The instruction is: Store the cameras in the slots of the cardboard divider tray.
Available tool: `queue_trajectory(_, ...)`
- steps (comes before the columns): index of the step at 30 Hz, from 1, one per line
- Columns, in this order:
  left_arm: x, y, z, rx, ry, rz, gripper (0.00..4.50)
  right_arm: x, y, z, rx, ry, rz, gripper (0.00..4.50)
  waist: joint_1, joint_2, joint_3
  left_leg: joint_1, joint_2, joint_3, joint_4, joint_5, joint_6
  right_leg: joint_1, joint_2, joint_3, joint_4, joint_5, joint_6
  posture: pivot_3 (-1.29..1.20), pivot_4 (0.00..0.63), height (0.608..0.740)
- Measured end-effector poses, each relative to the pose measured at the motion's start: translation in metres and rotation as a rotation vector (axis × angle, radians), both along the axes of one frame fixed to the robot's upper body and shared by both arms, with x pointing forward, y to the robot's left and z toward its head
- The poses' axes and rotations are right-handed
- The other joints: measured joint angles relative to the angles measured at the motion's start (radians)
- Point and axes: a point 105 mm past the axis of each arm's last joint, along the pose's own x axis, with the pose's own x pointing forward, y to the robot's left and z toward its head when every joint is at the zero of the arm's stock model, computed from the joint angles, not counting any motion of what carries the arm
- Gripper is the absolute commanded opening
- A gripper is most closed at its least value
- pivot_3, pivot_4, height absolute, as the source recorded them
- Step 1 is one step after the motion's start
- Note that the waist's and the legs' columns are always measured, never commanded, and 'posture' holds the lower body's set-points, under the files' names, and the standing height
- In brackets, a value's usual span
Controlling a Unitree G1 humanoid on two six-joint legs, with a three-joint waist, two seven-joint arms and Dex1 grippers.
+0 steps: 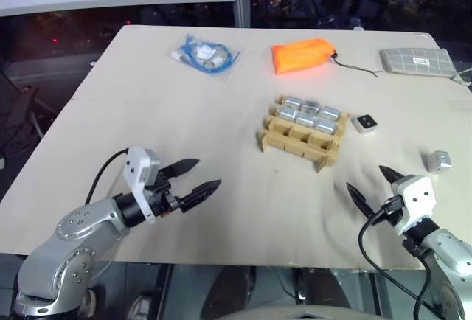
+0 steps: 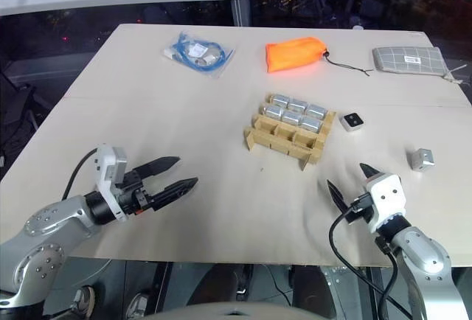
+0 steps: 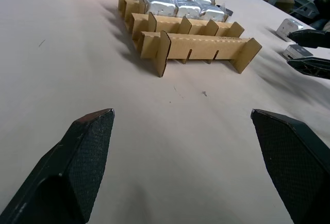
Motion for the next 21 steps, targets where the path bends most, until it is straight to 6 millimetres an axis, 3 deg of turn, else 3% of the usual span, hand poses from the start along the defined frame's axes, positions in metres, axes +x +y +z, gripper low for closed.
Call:
queue_trajectory(2, 0.002, 0.0, 0.001, -0.008, -0.008, 0.007, 4.44, 0.001, -0.001, 0.0, 0.003, 0.001, -0.009, 4.5, 0.001, 0.0, 0.0, 0.0, 0.0, 0.0, 0.0, 0.0, 0.0, 0.0, 0.0, 0.0, 0.0, 0.0, 0.0, 0.0, 0.15, 0.74)
queue_trajectory(6, 0.019, -0.01, 0.029, -0.094, -0.128, 0.022, 4.44, 0.023, -0.007, 0.023, 0.005, -0.058, -0.099, 4.5, 0.005, 0.0, 0.0, 0.0, 0.0, 0.0, 0.004, 0.0, 0.0, 0.0, 0.0, -0.002, 0.003, 0.0, 0.0, 0.0, 0.15, 0.74)
queue_trajectory(11, 0.029, -0.021, 0.048, -0.162, -0.166, 0.006, 4.44, 0.038, -0.034, 0.041, -0.003, -0.047, -0.25, 4.5, 0.004, -0.001, 0.0, -0.001, -0.001, 0.0, 0.004, 0.0, 0.0, 0.0, 0.001, -0.002, 0.003, 0.001, 0.002, 0.0, 0.15, 0.74)
queue_trajectory(17, 0.009, -0.053, 0.072, -0.172, -0.183, -0.272, 4.44, 0.047, -0.104, 0.076, -0.054, -0.013, -0.452, 4.5, 0.004, -0.001, 0.0, -0.001, -0.001, 0.001, 0.004, 0.0, 0.0, 0.0, 0.004, -0.002, 0.003, 0.001, 0.002, 0.0, 0.15, 0.74)
queue_trajectory(21, -0.004, -0.066, 0.076, -0.146, -0.18, -0.409, 4.44, 0.041, -0.123, 0.061, -0.052, 0.133, -0.521, 4.5, 0.0, 0.0, 0.0, 0.0, 0.0, 0.002, 0.003, 0.0, 0.001, 0.0, 0.004, -0.001, 0.003, 0.001, 0.002, 0.0, 0.15, 0.74)
